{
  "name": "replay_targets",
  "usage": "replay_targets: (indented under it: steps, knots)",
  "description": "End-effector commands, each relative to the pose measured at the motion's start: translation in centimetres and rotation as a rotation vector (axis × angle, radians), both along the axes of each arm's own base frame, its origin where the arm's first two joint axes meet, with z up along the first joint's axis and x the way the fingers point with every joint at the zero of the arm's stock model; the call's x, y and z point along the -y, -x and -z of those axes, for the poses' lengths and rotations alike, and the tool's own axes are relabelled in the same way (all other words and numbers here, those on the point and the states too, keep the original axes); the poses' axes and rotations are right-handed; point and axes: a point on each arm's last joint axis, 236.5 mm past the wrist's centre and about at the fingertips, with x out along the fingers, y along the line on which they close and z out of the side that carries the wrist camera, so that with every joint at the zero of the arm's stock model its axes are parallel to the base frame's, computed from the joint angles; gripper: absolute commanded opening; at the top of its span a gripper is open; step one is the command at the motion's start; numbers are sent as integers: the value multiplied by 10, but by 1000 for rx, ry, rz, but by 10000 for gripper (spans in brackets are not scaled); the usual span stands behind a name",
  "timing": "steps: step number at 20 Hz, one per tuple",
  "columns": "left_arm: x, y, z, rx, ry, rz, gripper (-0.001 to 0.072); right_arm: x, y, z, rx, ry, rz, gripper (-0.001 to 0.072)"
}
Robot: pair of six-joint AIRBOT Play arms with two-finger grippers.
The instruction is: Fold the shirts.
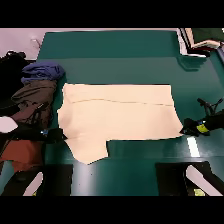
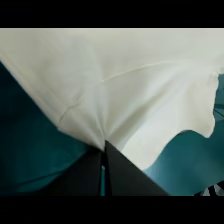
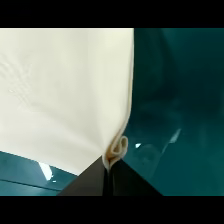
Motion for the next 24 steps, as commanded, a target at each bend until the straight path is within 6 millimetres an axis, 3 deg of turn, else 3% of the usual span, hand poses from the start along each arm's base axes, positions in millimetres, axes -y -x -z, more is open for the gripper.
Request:
replay_targets:
  steps: [1,3,6,10,16,20,21,22,23,24]
  knots:
    - [7,33,-32,-15,26,35,20,25,26,-31,-1,183,-83,12]
    - [5,18,-51,54,17,32,19,27,19,-47,72,214,-75,12]
    - [-1,-36,-68,217,1,-21,19,36,-4,-62,126,238,-31,12]
    - [-9,-107,-52,252,-36,-12,20,43,-59,-73,183,229,-50,12]
    - [-15,-205,-19,204,-56,18,21,17,-146,-54,169,199,-161,12]
    - [-17,-248,-22,239,-58,10,22,-6,-199,-53,221,78,-140,14]
    - [-18,-255,-26,260,-61,4,26,-8,-210,-54,238,51,-138,73]
    - [-19,-261,-32,284,-62,-7,240,-6,-217,-56,247,31,-128,230]
    - [-19,-265,-37,293,-58,-26,483,-4,-223,-59,259,8,-116,322]
    - [-18,-267,-42,291,-50,-36,474,-2,-225,-61,272,-15,-118,392]
